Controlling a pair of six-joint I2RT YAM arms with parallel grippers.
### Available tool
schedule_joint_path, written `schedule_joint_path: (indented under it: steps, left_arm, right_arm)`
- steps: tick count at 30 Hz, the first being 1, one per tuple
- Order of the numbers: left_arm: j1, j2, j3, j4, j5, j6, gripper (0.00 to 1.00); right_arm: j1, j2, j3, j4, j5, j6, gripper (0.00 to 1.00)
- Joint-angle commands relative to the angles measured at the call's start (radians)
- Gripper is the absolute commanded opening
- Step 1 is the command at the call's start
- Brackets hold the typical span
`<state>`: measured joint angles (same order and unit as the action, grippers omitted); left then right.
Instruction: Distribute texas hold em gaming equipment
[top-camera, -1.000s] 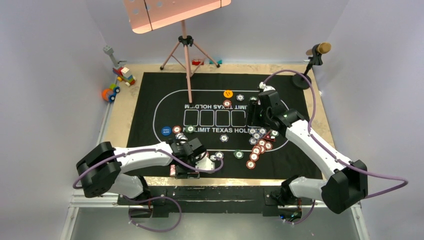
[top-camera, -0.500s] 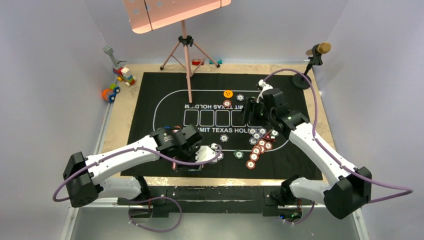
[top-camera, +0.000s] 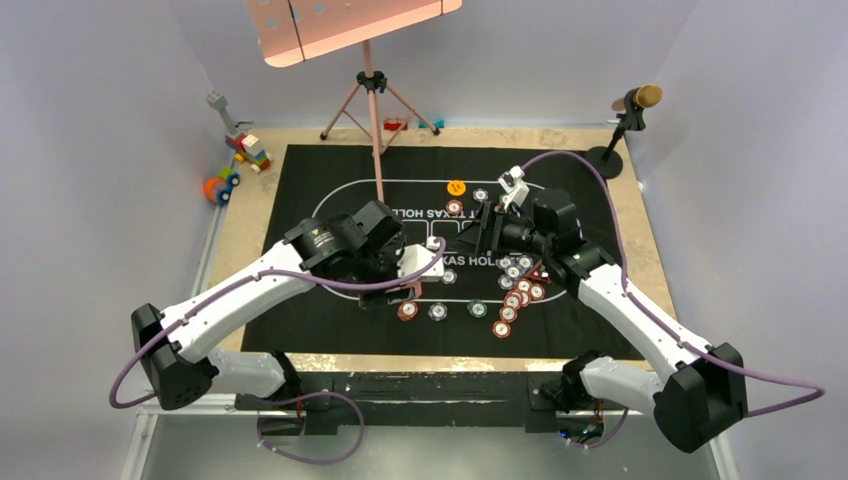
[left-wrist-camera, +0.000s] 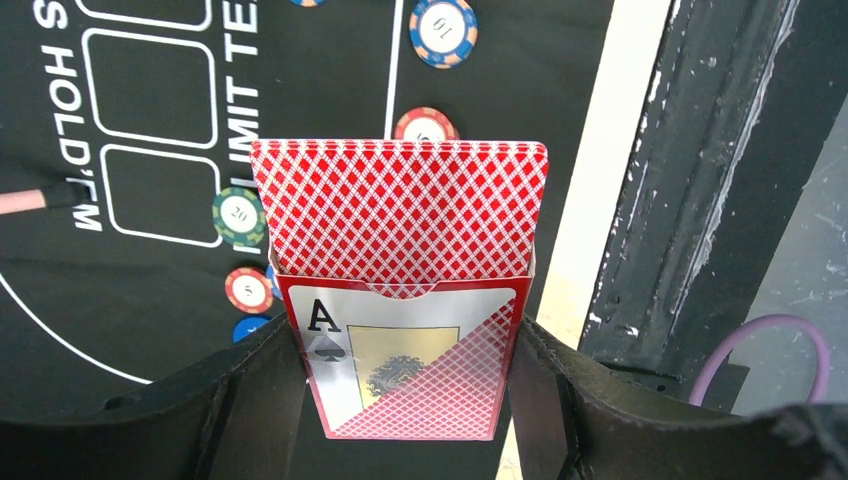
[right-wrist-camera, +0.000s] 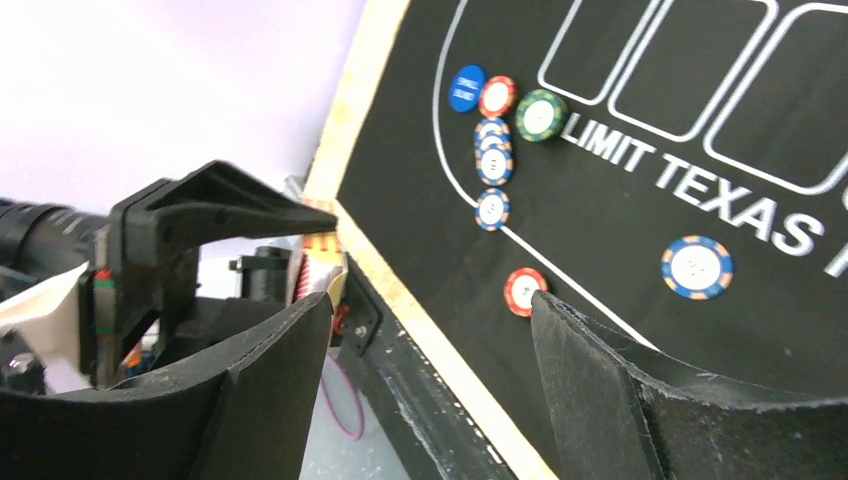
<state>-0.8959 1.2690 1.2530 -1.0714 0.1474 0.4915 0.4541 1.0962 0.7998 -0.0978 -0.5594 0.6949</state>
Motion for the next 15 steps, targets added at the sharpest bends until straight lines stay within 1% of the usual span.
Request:
schedule_joint_path:
  steps: [1,7,15]
  left_arm:
    - [0.023,0.036,0.106,0.003,0.033,-0.011,0.0]
    - [0.044,0.086,0.186,0.006,0.036,-0.033,0.0]
    - [0.057,0.113,0.228,0.014,0.028,-0.048,0.0]
  right_arm:
    - [0.012,-0.027,-0.003,0.163,-0.118,0.057,0.78]
    - [0.057,0.011,0.015,0.195,-0.12,0.063,0.79]
    - [0.101,0.043,0.038,0.218,-0.104,0.072,0.81]
